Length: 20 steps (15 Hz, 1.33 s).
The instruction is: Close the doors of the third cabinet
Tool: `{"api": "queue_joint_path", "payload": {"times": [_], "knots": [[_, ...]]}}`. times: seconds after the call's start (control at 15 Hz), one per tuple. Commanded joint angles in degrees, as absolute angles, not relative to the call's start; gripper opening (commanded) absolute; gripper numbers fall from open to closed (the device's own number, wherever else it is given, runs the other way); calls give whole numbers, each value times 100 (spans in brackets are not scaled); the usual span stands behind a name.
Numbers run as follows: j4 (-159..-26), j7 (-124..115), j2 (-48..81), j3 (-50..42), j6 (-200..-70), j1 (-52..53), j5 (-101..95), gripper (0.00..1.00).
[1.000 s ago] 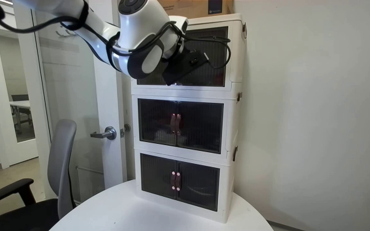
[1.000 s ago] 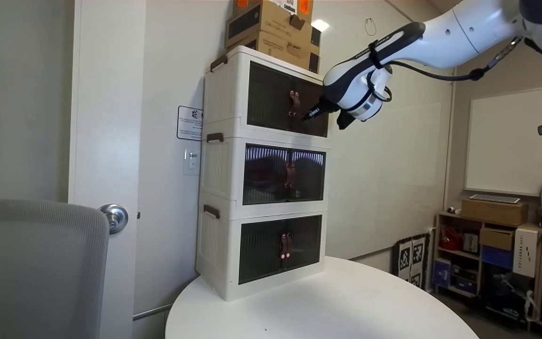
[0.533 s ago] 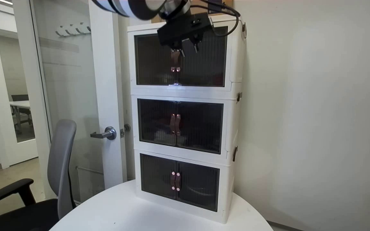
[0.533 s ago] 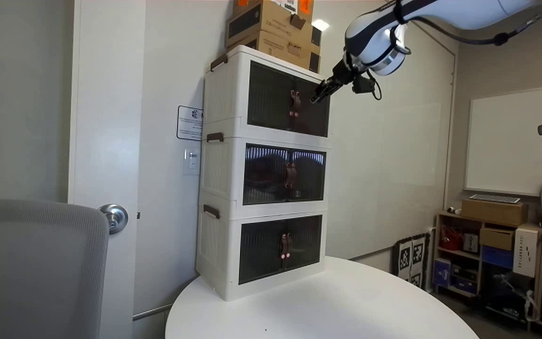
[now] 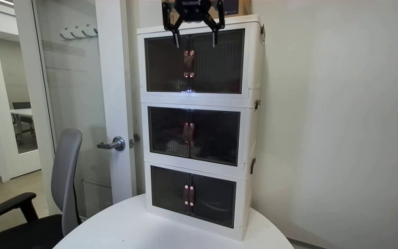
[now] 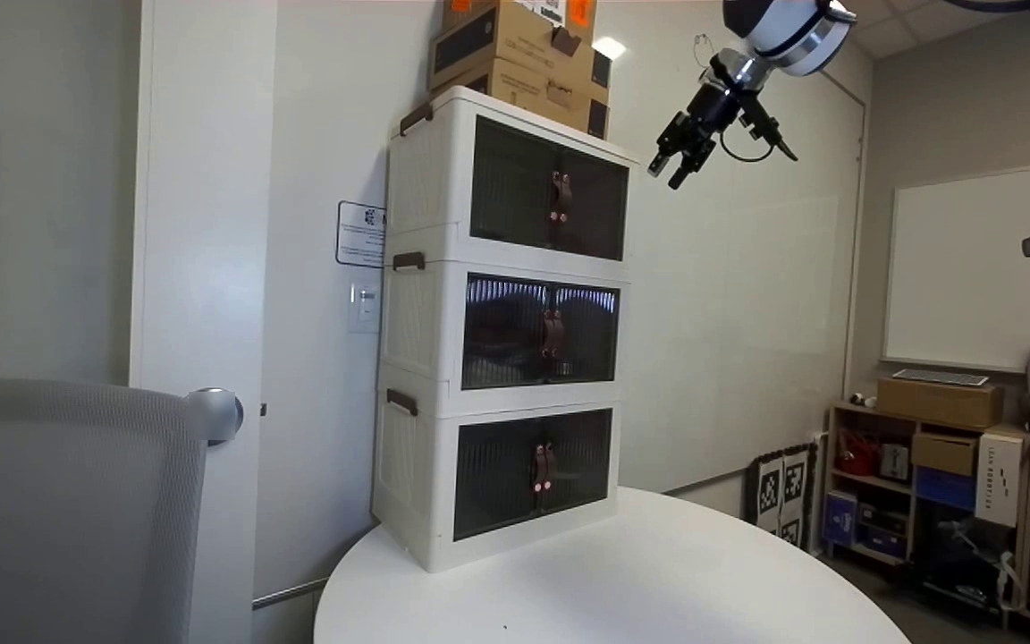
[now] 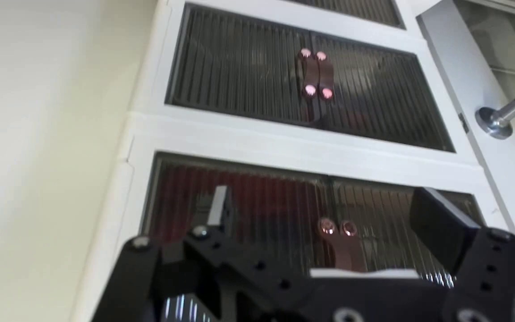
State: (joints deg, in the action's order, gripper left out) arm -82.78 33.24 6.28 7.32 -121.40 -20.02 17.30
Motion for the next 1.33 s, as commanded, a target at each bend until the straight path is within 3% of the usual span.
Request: {"api": "queue_joint_path", "payload": {"times": [0.0,0.13,0.47,0.8,1.0,1.07,1.27], "knots": [[-9434,2515,-165,620,-11782,-2022,1319,100],[-10094,2035,-579,161,-11580,-1535,1136,100],[-11424,832,-1535,43,-10778,-869,775,100],[-12212,614,-2437,123,-9684,-280,804,100],[-12959,1200,-3119,-2,-9810,-303,-229,100],[-12384,829,-2577,20,-9673,-161,179,100],[-12819,1035,-2986,-104,-9695,-181,-164,100]]}}
